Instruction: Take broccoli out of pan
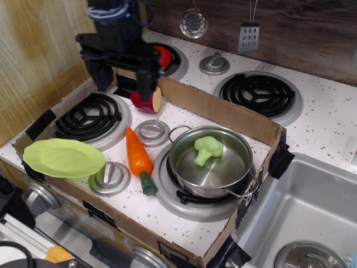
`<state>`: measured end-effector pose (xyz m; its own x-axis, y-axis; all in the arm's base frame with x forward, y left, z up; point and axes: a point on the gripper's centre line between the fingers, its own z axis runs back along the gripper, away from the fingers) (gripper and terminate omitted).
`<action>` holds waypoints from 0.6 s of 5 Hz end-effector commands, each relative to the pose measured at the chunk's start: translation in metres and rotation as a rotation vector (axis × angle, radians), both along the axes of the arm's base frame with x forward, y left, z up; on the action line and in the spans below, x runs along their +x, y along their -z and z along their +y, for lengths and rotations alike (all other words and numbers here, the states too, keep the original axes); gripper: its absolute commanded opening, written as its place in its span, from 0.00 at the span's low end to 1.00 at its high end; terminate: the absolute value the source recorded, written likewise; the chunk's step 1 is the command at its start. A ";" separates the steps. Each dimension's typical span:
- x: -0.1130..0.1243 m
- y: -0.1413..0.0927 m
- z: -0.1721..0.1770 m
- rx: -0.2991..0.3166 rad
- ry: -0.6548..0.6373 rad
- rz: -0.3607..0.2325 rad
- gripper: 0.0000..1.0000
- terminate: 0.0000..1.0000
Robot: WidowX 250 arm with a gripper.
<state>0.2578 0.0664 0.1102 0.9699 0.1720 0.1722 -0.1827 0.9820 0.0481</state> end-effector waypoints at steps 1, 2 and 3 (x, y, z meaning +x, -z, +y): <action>0.009 0.004 -0.058 -0.064 -0.115 0.024 1.00 0.00; 0.016 0.016 -0.074 -0.087 -0.124 0.024 1.00 0.00; 0.022 0.040 -0.082 -0.060 -0.150 0.025 1.00 0.00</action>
<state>0.2718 -0.0156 0.0590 0.9385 0.3295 0.1034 -0.3320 0.9433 0.0073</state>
